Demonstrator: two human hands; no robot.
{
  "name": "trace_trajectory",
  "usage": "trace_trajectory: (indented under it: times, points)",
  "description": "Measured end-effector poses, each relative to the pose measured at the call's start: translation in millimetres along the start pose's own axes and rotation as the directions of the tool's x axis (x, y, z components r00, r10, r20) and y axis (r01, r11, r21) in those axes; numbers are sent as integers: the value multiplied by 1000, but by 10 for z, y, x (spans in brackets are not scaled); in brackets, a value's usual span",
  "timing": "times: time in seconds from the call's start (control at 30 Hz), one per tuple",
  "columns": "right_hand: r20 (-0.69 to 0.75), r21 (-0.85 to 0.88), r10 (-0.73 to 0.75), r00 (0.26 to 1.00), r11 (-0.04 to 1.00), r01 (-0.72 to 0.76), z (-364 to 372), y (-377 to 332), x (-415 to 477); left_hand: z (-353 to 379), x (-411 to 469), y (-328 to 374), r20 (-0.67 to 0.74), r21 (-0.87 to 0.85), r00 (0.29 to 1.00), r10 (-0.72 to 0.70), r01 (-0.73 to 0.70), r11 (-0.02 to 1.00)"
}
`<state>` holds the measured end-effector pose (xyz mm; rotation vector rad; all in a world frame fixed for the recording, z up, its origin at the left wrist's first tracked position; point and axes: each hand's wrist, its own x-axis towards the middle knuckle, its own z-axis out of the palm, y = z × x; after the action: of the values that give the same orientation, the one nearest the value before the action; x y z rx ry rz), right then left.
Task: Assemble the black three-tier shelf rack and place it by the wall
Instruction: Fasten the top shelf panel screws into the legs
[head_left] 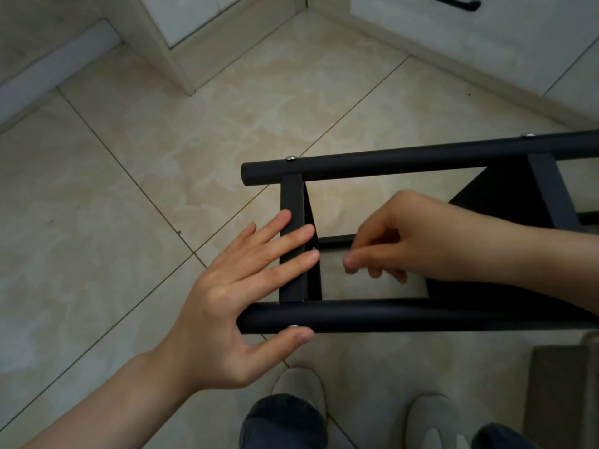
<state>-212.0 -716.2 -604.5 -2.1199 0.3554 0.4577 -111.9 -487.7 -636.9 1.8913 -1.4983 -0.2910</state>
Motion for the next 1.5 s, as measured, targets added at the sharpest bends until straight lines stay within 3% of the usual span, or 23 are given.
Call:
trace_trajectory:
  times: [0.1, 0.27, 0.53, 0.83, 1.1, 1.37, 1.5]
  points:
    - [175, 184, 42, 984, 980, -74, 72, 24, 106, 2, 3, 1, 2, 2, 1000, 3, -3, 1000]
    - [317, 367, 81, 945, 908, -201, 188, -3, 296, 8, 1, -4, 8, -14, 1000, -3, 3, 1000]
    - [322, 417, 96, 942, 879, -232, 260, 56, 358, 37, 9, -4, 1, -20, 1000, 1, -1, 1000]
    - [471, 535, 101, 876, 758, -375, 266, 89, 388, 54, 0, -9, -12, -53, 1000, -1, 0, 999]
    - [431, 564, 62, 900, 760, -322, 286, 84, 380, 60, 8, 2, -18, -58, 1000, 3, -4, 998]
    - [360, 500, -23, 933, 849, -172, 350, 39, 348, 63, -12, -8, -18, -66, 1000, 12, -13, 998]
    - [384, 525, -30, 923, 829, -192, 366, 33, 356, 62, -24, -14, -18, -58, 1000, 12, -13, 998]
